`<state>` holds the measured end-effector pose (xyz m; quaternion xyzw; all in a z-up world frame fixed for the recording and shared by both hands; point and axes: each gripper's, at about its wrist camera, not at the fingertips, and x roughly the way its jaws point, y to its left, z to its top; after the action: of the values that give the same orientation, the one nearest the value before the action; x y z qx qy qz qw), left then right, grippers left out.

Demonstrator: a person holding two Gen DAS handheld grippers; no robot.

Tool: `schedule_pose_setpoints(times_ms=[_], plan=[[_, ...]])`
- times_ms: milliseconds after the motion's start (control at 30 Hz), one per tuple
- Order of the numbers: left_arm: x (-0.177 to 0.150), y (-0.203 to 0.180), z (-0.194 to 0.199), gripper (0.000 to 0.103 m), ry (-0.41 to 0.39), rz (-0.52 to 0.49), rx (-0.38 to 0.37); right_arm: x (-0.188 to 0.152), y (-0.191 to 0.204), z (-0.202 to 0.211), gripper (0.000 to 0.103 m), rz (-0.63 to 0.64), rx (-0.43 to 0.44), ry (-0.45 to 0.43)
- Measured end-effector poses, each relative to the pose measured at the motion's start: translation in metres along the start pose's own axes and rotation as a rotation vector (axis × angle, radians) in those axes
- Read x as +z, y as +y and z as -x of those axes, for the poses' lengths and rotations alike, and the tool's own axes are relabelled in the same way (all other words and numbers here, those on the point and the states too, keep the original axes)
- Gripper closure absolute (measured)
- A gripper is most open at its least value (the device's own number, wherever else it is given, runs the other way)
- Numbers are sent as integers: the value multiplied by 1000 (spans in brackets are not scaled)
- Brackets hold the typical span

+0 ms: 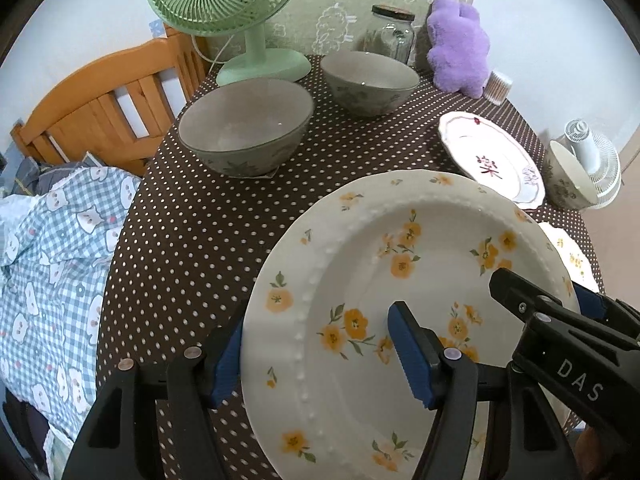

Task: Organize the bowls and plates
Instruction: 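Lower the held plate onto the other yellow-flower plate and open both grippers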

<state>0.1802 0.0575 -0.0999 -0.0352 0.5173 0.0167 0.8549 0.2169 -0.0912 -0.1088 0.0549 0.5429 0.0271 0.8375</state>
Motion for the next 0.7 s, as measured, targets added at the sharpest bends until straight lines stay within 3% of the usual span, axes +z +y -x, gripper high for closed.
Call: schedule_pose_setpoints(times_ms=[333,700], plan=[[-9,-53,19,35,-32,-1,-7,-6,-57,28,31,-16,-1,-32],[-17,-116,14,35,-32,-22,-31,-9,-125,36,31,-32,-24,-37]])
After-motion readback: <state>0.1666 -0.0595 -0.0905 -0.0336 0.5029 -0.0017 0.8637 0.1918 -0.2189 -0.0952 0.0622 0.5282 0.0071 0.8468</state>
